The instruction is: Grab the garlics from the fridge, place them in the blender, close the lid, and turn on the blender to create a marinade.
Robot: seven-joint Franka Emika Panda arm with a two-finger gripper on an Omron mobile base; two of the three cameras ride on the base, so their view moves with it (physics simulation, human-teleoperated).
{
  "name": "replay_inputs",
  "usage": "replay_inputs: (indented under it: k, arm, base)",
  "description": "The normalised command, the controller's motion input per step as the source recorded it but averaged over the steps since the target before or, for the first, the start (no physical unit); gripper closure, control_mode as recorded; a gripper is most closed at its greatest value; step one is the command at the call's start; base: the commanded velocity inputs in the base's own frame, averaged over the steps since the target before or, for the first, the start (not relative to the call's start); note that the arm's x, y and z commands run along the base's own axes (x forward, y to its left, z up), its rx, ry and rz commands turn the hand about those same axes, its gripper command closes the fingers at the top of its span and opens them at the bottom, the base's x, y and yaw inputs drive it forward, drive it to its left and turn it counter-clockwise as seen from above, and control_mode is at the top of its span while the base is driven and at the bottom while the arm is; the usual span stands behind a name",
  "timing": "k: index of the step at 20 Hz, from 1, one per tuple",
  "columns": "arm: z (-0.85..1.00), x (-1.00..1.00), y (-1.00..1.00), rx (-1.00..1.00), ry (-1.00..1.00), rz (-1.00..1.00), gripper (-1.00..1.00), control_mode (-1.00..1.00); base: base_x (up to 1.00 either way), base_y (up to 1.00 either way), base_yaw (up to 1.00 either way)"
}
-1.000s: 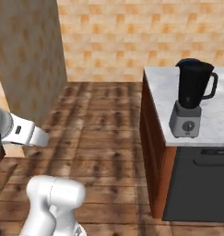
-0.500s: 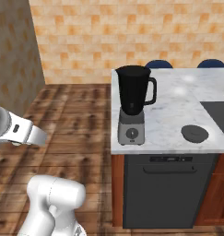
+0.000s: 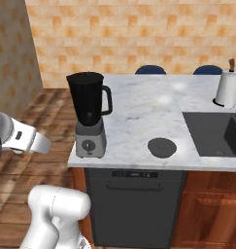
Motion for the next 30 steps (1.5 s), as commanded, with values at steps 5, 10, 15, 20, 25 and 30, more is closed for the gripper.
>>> replay_inputs:
  k: [5,10,15,20,25,30]
  arm:
    - [0.00,0.00,0.00,0.00,0.00,0.00,1.00,1.00]
    - [0.00,0.00,0.00,0.00,0.00,0.00,1.00,1.00]
    - [0.24,-0.04,-0.15,0.02,-0.04,0.02,1.00,-1.00]
    - [1.00,0.16,-0.35,0.04,-0.14,0.03,1.00,-1.00]
    - [0.96,0.57,-0.24,0.00,-0.01,0.00,1.00,-1.00]
    - [0.51,0.54,-0.22,0.00,0.01,0.00,1.00,-1.00]
  base:
    - [0.44,-0.20,0.12]
    - [0.75,-0.08,0.12]
    - [0.11,-0.14,0.05]
    - [0.00,0.00,0.00]
    - [0.00,0.00,0.00]
    - [0.00,0.00,0.00]
